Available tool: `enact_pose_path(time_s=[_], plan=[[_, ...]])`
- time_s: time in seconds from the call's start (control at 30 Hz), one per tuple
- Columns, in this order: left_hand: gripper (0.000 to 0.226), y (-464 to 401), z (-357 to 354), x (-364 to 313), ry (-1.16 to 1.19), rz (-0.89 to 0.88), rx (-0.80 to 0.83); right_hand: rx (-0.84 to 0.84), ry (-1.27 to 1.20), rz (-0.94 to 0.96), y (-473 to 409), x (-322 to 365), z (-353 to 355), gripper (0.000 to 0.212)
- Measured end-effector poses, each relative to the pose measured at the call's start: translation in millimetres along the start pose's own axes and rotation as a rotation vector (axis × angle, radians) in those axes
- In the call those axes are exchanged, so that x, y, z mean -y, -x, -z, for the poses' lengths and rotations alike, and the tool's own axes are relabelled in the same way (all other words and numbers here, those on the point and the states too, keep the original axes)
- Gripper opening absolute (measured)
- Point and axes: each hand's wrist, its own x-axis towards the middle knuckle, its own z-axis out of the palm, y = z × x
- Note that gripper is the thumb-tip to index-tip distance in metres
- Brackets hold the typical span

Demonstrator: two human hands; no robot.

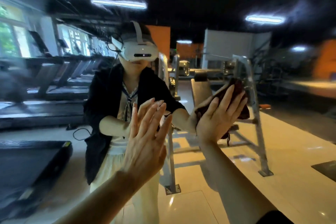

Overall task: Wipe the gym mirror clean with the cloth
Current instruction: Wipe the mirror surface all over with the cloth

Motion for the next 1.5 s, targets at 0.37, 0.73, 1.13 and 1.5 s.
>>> enact_pose_path(time_s=[0.37, 0.73, 1.13, 1.5], plan=[[0.077, 18.8, 105.5, 192.5, -0.123, -0.100, -0.081, 0.087, 0.069, 0.203, 25.9, 220.7, -52.1, 0.052], [0.060, -28.6, 212.8, 350.6, -0.264, -0.025, -0.353, 0.195, 0.052, 0.880, 38.5, 403.0, -94.5, 0.053], [0.069, -68.2, 243.4, 415.6, -0.478, -0.058, -0.419, 0.026, 0.099, 0.325, -54.2, 455.2, -114.7, 0.052], [0.070, -65.6, 243.8, 424.3, -0.461, -0.097, -0.426, 0.201, 0.049, 0.896, -14.8, 495.1, -120.6, 0.055]])
